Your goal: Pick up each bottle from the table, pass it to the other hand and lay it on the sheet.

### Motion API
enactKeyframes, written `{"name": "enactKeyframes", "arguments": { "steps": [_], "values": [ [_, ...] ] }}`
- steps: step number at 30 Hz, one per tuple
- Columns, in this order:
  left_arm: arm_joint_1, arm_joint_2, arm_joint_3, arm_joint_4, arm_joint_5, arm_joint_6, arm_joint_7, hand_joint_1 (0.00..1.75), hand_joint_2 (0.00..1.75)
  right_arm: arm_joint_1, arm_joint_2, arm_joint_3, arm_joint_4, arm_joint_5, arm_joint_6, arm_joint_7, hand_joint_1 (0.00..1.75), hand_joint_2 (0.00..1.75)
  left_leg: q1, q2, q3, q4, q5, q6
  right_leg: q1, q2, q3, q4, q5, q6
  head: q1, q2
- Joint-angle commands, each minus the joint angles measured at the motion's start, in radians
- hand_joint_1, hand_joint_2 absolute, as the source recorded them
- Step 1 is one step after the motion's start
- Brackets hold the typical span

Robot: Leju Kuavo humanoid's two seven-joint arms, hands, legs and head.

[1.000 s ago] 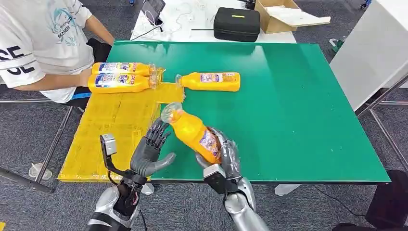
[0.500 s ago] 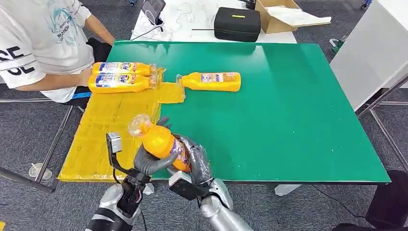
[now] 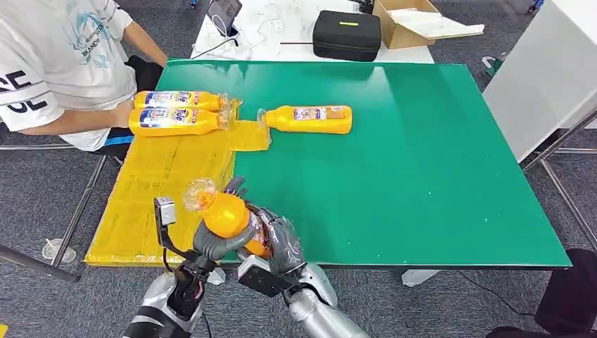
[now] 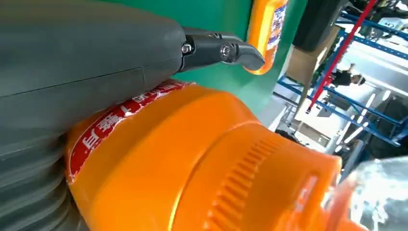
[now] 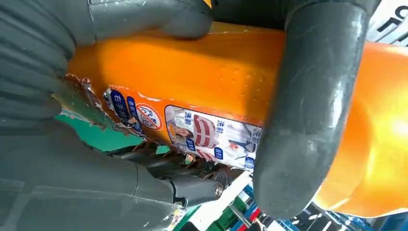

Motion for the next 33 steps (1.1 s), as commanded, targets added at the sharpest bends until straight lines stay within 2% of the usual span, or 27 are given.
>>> {"name": "enactKeyframes", "arguments": {
  "steps": [1,5,6,7,8,9,10,13,16,17,18,19,23,24,26,29,31,33],
  "values": [
    [-0.022,-0.013,-0.029,-0.036,0.021,-0.022,0.001,1.75,1.75,-0.024,0.015,0.05,0.089,-0.007,0.011,0.015,1.75,1.75,0.0,0.0,0.005,0.0,-0.002,0.001,0.001,-0.002,0.006,0.0,-0.002,-0.002,0.0,0.0],
    [-0.008,-0.023,-0.015,-0.079,0.045,-0.029,0.002,1.75,1.75,-0.026,0.011,0.045,0.069,-0.005,0.01,0.025,1.75,1.75,0.0,0.0,0.002,0.0,-0.001,0.001,0.001,-0.001,0.003,0.0,-0.001,-0.001,0.0,0.0],
    [-0.005,-0.026,-0.01,-0.091,0.049,-0.021,0.003,1.75,1.75,-0.026,0.009,0.042,0.065,-0.007,0.008,0.027,1.75,1.75,0.0,0.001,0.008,0.001,-0.003,0.001,0.001,-0.001,0.008,0.0,-0.003,-0.002,0.0,0.0],
    [-0.002,-0.03,-0.003,-0.104,0.06,-0.017,0.007,1.75,1.75,-0.027,0.008,0.042,0.06,-0.003,0.006,0.033,1.68,1.75,0.0,0.0,0.002,0.001,-0.001,0.001,0.001,-0.002,0.003,0.0,-0.001,-0.001,0.0,0.0],
    [-0.001,-0.032,0.0,-0.115,0.067,-0.013,0.012,1.75,1.75,-0.027,0.008,0.036,0.051,-0.006,0.0,0.033,1.26,1.75,0.001,-0.001,0.003,0.0,-0.001,0.001,0.001,-0.002,0.003,0.0,-0.001,-0.001,0.0,0.0],
    [-0.002,-0.031,-0.001,-0.122,0.065,-0.01,0.014,1.75,1.75,-0.034,0.004,0.038,0.047,-0.004,0.005,0.035,1.66,1.75,0.0,-0.001,0.001,0.0,0.0,0.001,0.001,-0.002,0.001,0.0,-0.001,-0.001,0.0,0.0],
    [-0.001,-0.031,-0.001,-0.126,0.065,-0.006,0.017,1.75,1.75,-0.034,0.004,0.036,0.04,-0.003,0.004,0.039,1.71,1.75,0.0,-0.001,0.002,0.001,-0.001,0.001,0.001,-0.002,0.003,0.0,-0.002,-0.001,0.0,0.0],
    [-0.003,-0.032,-0.003,-0.119,0.073,-0.004,0.031,1.75,1.75,-0.041,0.004,0.032,0.025,-0.002,0.002,0.045,1.17,1.75,0.0,-0.001,0.003,0.001,-0.001,0.001,0.001,-0.003,0.003,0.001,-0.002,-0.001,0.0,0.0],
    [-0.003,-0.032,-0.003,-0.115,0.074,-0.003,0.032,1.75,1.75,-0.043,0.005,0.031,0.023,-0.001,-0.001,0.049,1.17,1.75,0.001,-0.001,0.003,0.001,-0.001,0.001,0.001,-0.002,0.004,0.0,-0.002,-0.001,0.0,0.0],
    [-0.005,-0.032,-0.004,-0.111,0.07,0.0,0.028,1.75,1.75,-0.043,0.007,0.03,0.023,0.004,-0.011,0.059,0.0,1.75,0.0,-0.001,0.002,0.0,-0.001,0.001,0.0,-0.002,0.003,0.0,-0.001,-0.001,0.0,0.0],
    [-0.003,-0.034,0.001,-0.113,0.07,0.006,0.023,1.75,1.75,-0.042,0.007,0.021,0.019,-0.003,-0.01,0.068,0.0,1.75,0.0,-0.001,0.001,0.0,0.0,0.001,0.001,-0.002,0.002,0.0,-0.001,-0.001,0.0,0.0],
    [-0.002,-0.032,0.004,-0.119,0.062,0.013,0.014,1.75,1.75,-0.042,0.004,0.014,0.013,-0.006,-0.014,0.072,0.0,0.0,0.0,-0.001,0.004,0.0,-0.001,0.001,0.001,-0.003,0.004,0.0,-0.002,-0.001,0.0,0.0],
    [0.002,-0.031,0.055,-0.159,0.029,0.072,-0.009,1.75,1.75,-0.007,-0.029,-0.061,-0.111,-0.071,-0.01,0.07,0.0,0.0,0.0,-0.001,0.003,0.0,-0.001,0.001,0.001,-0.002,0.003,0.0,-0.001,-0.001,0.0,0.0],
    [0.001,-0.03,0.061,-0.164,0.02,0.081,-0.015,1.75,1.75,-0.005,-0.037,-0.062,-0.127,-0.072,0.001,0.071,0.0,0.0,0.0,0.0,0.006,0.001,-0.002,0.001,0.001,-0.002,0.006,0.0,-0.002,-0.002,0.0,0.0],
    [0.0,-0.028,0.068,-0.169,0.017,0.087,-0.015,1.75,1.75,0.006,-0.045,-0.069,-0.161,-0.076,0.007,0.076,0.0,0.0,0.0,-0.002,0.002,0.0,0.0,0.001,0.001,-0.003,0.002,0.0,-0.001,-0.001,0.0,0.0],
    [-0.007,-0.032,0.11,-0.18,-0.066,0.181,-0.072,1.75,1.75,0.05,-0.065,-0.107,-0.291,-0.104,0.001,0.072,0.0,0.0,0.0,-0.001,0.002,0.0,0.0,0.001,0.001,-0.003,0.002,-0.001,-0.001,-0.001,0.0,0.0],
    [-0.016,-0.032,0.135,-0.179,-0.07,0.194,-0.071,1.75,1.75,0.084,-0.083,-0.118,-0.39,-0.114,0.008,0.072,0.0,0.0,0.0,-0.002,0.003,0.0,-0.001,0.001,0.001,-0.003,0.004,-0.001,-0.001,-0.001,0.0,0.0],
    [-0.017,-0.031,0.137,-0.178,-0.072,0.194,-0.071,1.75,1.75,0.09,-0.085,-0.119,-0.406,-0.116,0.012,0.078,0.0,0.0,0.0,-0.003,0.004,0.0,-0.001,0.001,0.001,-0.005,0.005,-0.001,-0.002,-0.001,0.0,0.0]
  ]
}}
